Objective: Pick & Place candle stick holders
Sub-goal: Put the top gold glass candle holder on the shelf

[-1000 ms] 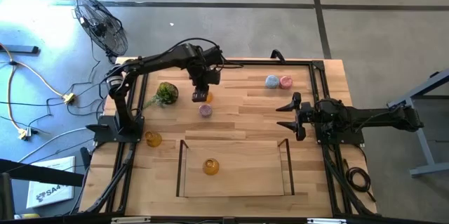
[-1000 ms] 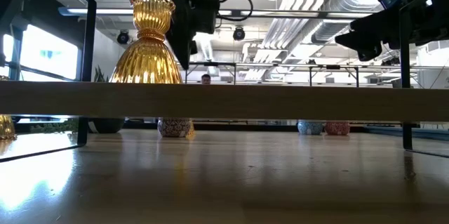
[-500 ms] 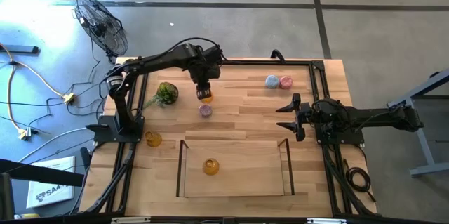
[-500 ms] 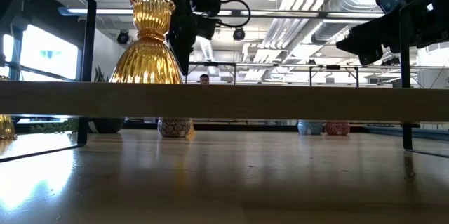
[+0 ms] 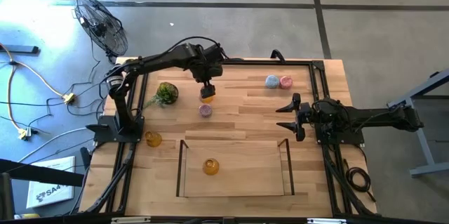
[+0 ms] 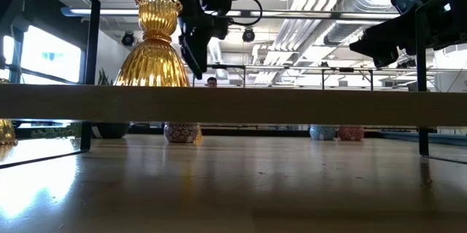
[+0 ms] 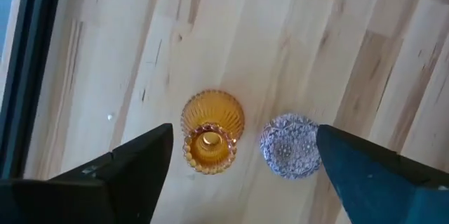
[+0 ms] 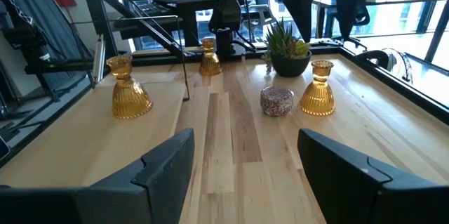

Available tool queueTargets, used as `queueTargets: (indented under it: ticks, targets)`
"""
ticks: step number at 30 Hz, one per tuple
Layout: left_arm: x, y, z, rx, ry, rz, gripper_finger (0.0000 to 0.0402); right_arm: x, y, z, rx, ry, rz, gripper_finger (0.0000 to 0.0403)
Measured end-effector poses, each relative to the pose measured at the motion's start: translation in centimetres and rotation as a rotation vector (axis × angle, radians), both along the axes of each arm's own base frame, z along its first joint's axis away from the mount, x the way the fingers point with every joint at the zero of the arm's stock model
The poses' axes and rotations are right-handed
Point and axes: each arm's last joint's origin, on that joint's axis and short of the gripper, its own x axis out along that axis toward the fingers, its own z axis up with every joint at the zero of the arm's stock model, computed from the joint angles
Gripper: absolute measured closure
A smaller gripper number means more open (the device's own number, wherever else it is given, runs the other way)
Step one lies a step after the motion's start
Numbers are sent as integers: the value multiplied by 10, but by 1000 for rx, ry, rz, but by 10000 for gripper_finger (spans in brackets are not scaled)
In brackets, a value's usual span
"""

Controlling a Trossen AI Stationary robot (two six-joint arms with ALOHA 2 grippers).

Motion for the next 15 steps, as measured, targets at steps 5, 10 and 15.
queueTargets:
  ticks: [5, 10, 15]
  targets:
    - [-5, 8, -1, -48, 4, 156, 48, 0, 0, 0, 10, 0, 0, 153]
    - [-16, 20, -2, -103, 28, 306, 48, 0, 0, 0, 16, 0, 1, 153]
    - [-16, 25, -7, -136, 31, 317, 48, 0, 0, 0, 16, -1, 1, 153]
